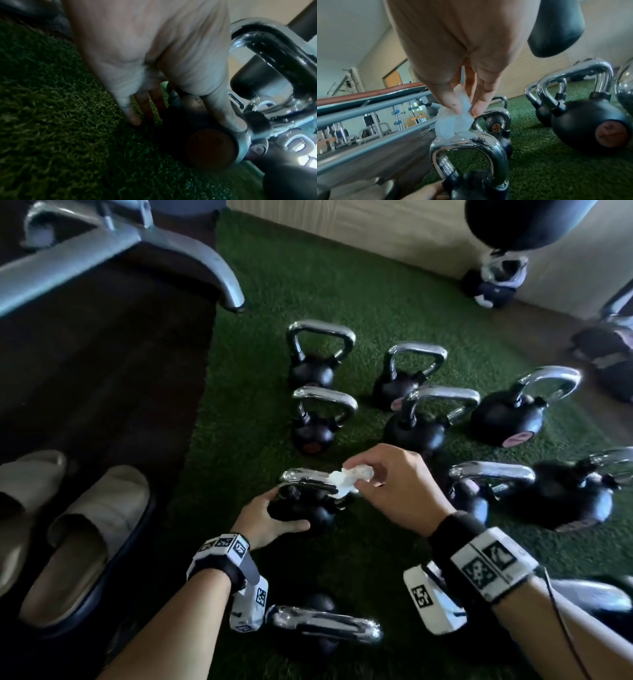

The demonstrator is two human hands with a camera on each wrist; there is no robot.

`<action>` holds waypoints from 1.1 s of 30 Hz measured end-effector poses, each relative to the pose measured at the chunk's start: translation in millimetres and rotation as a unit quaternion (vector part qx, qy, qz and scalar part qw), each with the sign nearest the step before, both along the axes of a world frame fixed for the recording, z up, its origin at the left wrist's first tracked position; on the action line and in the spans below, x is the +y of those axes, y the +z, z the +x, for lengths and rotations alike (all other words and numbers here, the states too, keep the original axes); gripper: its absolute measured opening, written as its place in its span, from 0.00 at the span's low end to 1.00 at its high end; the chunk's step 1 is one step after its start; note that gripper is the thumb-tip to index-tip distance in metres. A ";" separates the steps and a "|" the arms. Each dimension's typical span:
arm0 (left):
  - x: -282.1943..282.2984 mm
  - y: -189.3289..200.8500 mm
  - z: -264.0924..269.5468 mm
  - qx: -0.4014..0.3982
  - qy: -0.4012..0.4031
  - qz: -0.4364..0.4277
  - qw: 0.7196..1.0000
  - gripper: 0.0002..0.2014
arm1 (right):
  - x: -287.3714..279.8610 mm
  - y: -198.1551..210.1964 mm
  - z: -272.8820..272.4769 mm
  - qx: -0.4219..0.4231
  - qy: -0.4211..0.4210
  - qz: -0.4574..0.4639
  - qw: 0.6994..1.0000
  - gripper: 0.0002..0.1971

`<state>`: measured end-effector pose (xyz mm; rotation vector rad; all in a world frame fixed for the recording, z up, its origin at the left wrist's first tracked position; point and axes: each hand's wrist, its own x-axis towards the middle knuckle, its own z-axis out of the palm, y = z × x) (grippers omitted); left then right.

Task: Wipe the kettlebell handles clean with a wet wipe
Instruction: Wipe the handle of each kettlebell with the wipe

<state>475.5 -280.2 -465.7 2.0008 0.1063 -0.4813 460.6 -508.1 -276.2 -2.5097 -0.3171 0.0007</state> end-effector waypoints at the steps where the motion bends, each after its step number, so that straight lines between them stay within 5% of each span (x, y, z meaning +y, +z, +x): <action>1: 0.3 1.7 0.0 -0.007 -0.001 0.004 1.000 0.39 | -0.8 -5.3 -2.9 -0.025 0.000 -0.002 1.000 0.15; 8: 0.3 27.9 12.5 -0.053 -0.041 0.037 0.997 0.44 | 4.1 -14.9 -6.1 -0.101 -0.002 0.009 0.995 0.19; 12: -12.7 25.6 5.4 -0.059 -0.023 0.079 0.995 0.35 | 6.1 -28.7 -4.4 -0.134 0.001 0.018 0.991 0.15; 21: -16.9 7.8 -2.1 -0.067 0.046 0.042 0.996 0.41 | 30.5 -57.4 0.6 -0.126 0.031 0.046 0.990 0.11; 33: -19.8 13.9 -7.2 -0.067 0.052 0.041 0.996 0.42 | 4.8 -61.9 0.2 -0.129 -0.033 0.052 0.990 0.13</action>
